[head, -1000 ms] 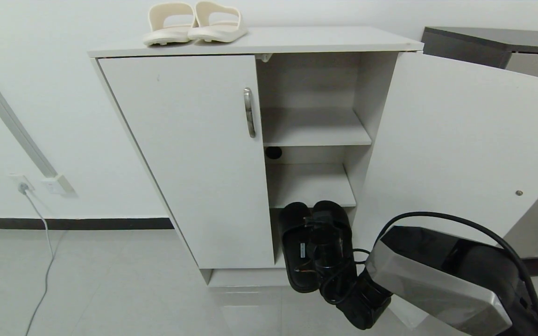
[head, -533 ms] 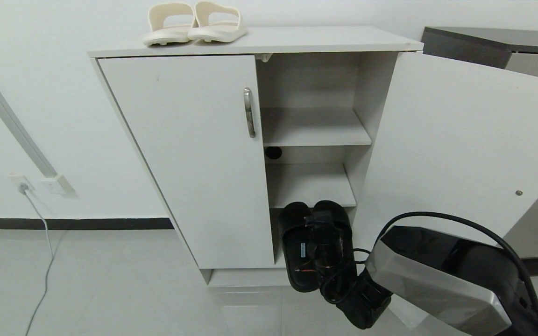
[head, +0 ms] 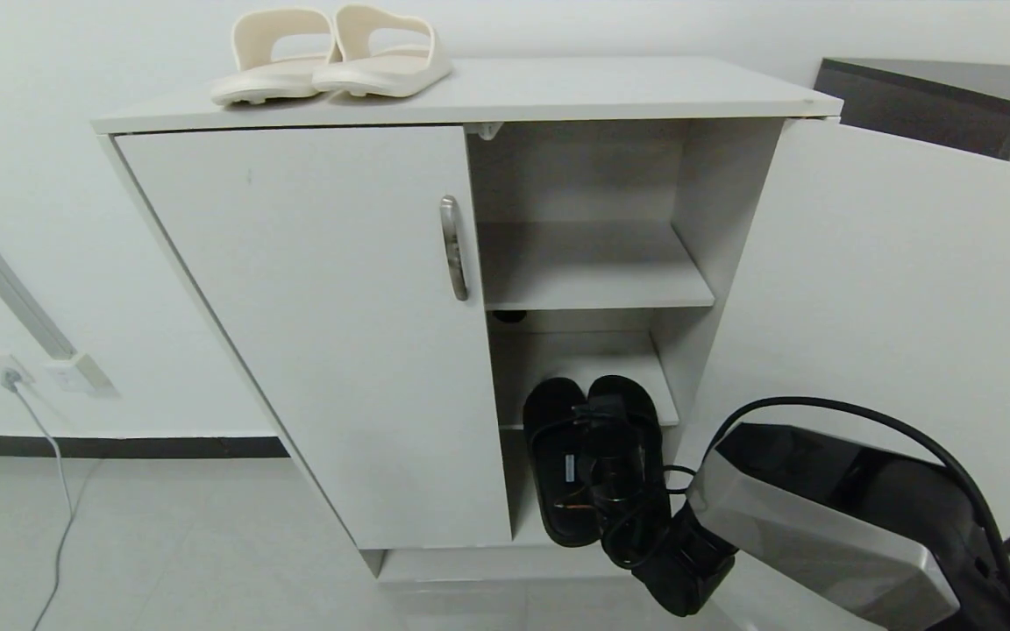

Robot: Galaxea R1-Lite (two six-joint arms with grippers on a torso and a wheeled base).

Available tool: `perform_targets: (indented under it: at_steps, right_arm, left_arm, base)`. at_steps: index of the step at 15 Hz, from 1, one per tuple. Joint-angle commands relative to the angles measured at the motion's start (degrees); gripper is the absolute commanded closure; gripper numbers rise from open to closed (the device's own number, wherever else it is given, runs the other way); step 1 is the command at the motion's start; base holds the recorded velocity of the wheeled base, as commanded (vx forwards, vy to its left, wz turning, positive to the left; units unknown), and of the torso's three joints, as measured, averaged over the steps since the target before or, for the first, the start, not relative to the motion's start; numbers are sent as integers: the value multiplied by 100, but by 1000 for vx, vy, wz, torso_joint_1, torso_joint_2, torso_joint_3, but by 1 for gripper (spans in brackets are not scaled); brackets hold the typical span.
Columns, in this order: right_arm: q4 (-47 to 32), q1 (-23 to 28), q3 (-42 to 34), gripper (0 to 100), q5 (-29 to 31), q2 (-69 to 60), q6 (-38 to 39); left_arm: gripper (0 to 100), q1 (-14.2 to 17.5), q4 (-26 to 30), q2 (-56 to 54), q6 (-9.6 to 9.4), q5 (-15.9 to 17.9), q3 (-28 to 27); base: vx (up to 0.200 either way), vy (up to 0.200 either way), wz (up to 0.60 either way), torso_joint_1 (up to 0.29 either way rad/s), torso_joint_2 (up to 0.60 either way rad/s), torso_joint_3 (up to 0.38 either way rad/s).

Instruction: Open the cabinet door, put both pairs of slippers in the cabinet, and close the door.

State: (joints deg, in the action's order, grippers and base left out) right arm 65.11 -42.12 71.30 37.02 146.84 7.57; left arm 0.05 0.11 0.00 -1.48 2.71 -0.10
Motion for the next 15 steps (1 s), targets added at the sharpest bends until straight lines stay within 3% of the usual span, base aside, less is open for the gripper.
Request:
perform_targets:
  at_steps: [1,7,11,15]
  right_arm:
    - [-7,2,-2,100,-11,-6,-1]
    - [-157,151,253,100,-160,3,34]
    - [-1167,301,956,100,-301,117,394]
    - [-1413,415,1527,100,-310,363,429]
  left_arm:
    - [100,4,-2,9,-2,2,1]
    - [100,4,-2,9,-11,2,1]
    - [100,4,-2,9,-11,2,1]
    - [100,4,-2,9,-11,2,1]
  base:
    - [200,0,0,2,7,-2]
    - [33,0,0,0,0,0]
    - [0,0,0,0,0,0]
    - [0,0,0,0,0,0]
